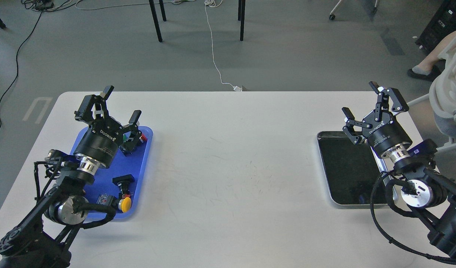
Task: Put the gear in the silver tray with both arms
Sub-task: 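Move the left gripper over the blue tray, then lower the left gripper and grasp a small black gear in the blue tray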
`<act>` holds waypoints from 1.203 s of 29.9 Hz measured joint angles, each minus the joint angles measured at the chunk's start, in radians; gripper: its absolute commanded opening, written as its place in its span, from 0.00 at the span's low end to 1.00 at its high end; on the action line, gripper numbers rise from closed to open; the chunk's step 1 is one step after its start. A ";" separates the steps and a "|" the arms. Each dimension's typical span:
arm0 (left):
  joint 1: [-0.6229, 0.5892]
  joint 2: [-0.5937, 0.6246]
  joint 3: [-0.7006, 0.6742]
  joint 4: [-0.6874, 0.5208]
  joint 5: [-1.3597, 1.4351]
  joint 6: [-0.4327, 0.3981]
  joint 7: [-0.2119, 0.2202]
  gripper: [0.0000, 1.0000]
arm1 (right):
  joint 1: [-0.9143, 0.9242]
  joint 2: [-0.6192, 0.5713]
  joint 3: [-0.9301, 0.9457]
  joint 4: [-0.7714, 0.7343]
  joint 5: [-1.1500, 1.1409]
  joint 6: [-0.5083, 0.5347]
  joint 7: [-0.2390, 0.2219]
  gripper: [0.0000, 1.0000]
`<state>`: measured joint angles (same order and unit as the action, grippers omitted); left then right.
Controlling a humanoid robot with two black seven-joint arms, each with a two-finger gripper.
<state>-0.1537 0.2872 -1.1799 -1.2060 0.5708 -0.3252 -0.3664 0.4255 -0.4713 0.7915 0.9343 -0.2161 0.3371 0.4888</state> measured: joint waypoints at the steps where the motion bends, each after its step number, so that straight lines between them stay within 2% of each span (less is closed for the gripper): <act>1: 0.000 0.001 0.000 0.000 0.000 -0.001 -0.003 0.98 | 0.000 0.000 0.000 0.000 0.000 0.000 0.000 0.99; 13: -0.005 0.015 0.000 0.002 -0.001 -0.015 -0.010 0.98 | 0.001 0.004 0.000 0.000 0.000 -0.001 0.000 0.99; 20: -0.014 0.103 0.000 0.010 0.007 -0.022 -0.020 0.98 | 0.004 0.004 0.000 0.000 0.000 -0.001 0.000 0.99; 23: -0.015 0.163 0.000 0.009 0.034 -0.069 -0.035 0.98 | 0.004 0.004 0.000 0.000 0.000 -0.001 0.000 0.99; 27: -0.015 0.246 0.000 -0.001 0.189 -0.151 -0.069 0.98 | 0.005 0.003 0.000 0.004 0.001 -0.001 0.000 0.99; 31: -0.015 0.361 0.000 -0.017 0.411 -0.163 -0.116 0.98 | 0.006 0.003 0.001 0.011 0.001 0.001 0.000 0.99; 36: -0.026 0.506 0.000 -0.023 0.764 -0.164 -0.122 0.98 | 0.005 0.003 0.001 0.011 0.001 0.002 0.000 0.99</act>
<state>-0.1802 0.7936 -1.1795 -1.2288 1.3352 -0.4891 -0.4884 0.4310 -0.4680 0.7927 0.9452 -0.2147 0.3390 0.4884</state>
